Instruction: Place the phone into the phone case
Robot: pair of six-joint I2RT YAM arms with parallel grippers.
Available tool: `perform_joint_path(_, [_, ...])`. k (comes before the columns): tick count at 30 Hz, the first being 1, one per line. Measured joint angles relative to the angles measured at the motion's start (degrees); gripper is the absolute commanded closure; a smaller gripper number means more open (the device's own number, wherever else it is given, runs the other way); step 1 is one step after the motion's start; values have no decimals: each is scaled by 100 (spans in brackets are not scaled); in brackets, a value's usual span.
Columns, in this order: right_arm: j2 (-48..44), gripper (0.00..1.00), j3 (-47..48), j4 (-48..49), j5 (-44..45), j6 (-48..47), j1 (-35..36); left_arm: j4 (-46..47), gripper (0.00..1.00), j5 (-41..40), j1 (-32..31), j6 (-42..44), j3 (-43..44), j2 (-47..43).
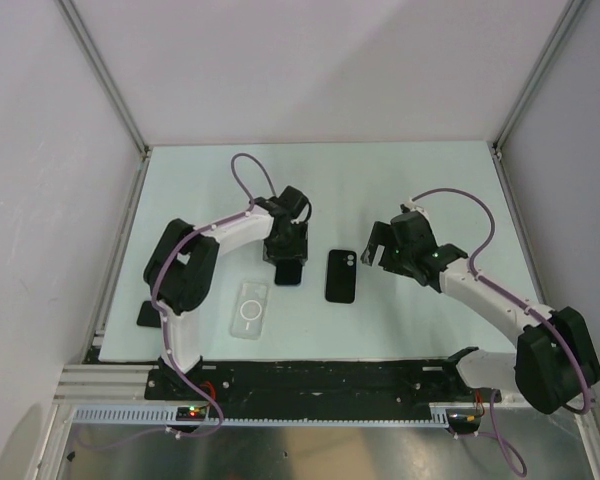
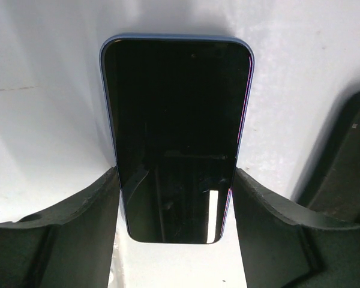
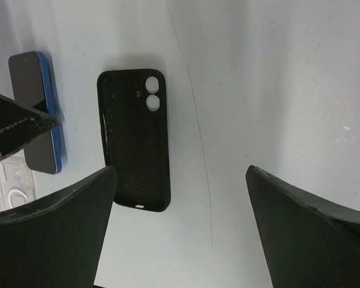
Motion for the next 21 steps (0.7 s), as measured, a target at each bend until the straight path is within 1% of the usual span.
perform_joint_path(10, [223, 6, -37, 260, 0, 114, 33, -101, 72, 92, -584, -424, 431, 0])
perform_joint_path(17, [210, 6, -142, 278, 7, 203, -9, -160, 72, 144, -1008, -682, 817, 13])
perform_joint_path(21, [48, 6, -297, 262, 50, 254, -162, -181, 72, 155, -1266, -881, 1051, 61])
